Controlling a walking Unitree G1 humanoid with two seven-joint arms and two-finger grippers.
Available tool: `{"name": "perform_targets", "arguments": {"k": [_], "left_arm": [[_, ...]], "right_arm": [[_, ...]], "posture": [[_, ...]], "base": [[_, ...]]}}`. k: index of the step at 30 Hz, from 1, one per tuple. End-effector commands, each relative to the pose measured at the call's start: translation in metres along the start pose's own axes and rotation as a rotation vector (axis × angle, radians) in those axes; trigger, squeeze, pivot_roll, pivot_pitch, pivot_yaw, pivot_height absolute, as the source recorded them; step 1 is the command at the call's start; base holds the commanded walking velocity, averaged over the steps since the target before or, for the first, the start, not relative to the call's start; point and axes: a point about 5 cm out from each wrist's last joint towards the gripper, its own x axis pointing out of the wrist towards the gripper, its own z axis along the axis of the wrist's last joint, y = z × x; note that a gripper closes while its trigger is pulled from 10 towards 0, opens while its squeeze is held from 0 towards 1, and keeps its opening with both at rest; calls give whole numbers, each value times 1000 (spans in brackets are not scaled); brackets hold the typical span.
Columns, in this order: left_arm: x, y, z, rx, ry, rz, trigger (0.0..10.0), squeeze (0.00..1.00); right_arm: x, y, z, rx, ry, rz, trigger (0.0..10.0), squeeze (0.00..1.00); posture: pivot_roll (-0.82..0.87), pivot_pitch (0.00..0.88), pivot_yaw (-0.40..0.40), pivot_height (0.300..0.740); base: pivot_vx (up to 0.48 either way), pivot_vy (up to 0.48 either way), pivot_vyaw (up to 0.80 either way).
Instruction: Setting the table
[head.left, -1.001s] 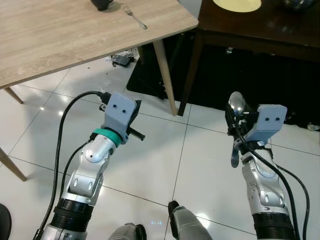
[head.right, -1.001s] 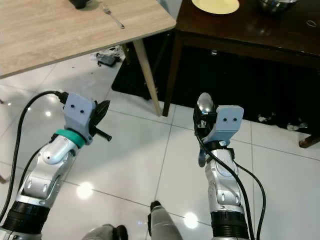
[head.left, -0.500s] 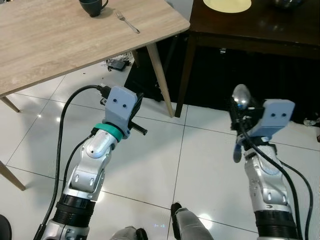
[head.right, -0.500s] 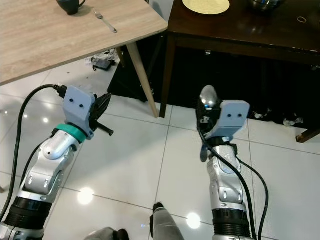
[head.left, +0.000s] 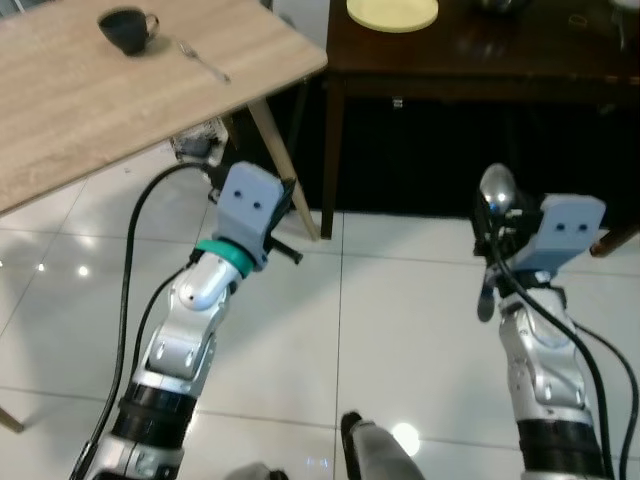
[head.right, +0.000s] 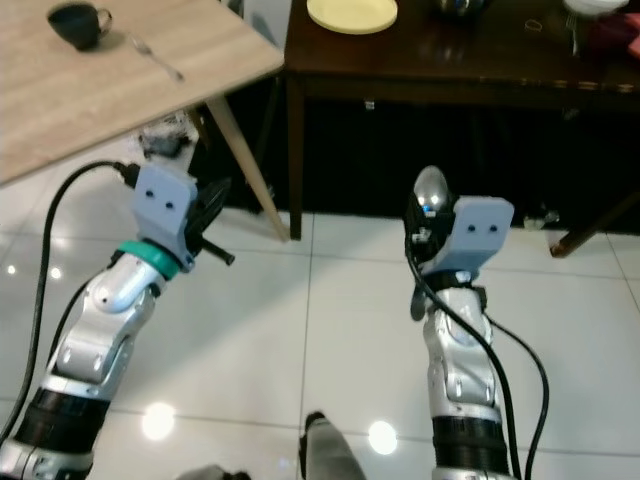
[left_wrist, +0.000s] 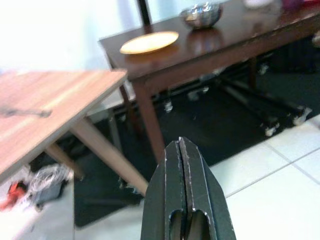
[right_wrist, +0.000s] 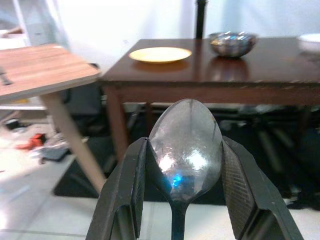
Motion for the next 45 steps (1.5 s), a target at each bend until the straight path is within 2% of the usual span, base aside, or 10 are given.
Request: {"name": "perform_targets", "arguments": {"k": [1,27,33,34,40,45], "left_arm": [[-3,-1,-6,-1,29,2,10000,0],[-2,3,-5,9,21,40,10000,0],[-8,22,-9,61,9,221,10000,0],[-10,23,-11,51,13,249,10000,0],[-17,18,-14,0,15,299,10000,0],[-17,15,-15,4,15,301,10000,0]], "right_arm": [[-2,3,-5,13,27,9,10000,0],[0,4,1,5,10,21,10000,0],[14,29,11,-7,-23,168,10000,0],[18,34,13,1,-27,192,10000,0],[29,47,19,19,-36,265,10000,0],[31,49,20,33,-36,279,10000,0]], "posture": [[-98,137,107,740],[-100,145,107,740],[-89,147,75,740],[-77,150,40,740],[-58,156,-1,740],[-58,157,0,740]], "base": [[0,0,-800],[0,0,-800],[0,0,-377],[0,0,0],[0,0,0],[0,0,0]]}}
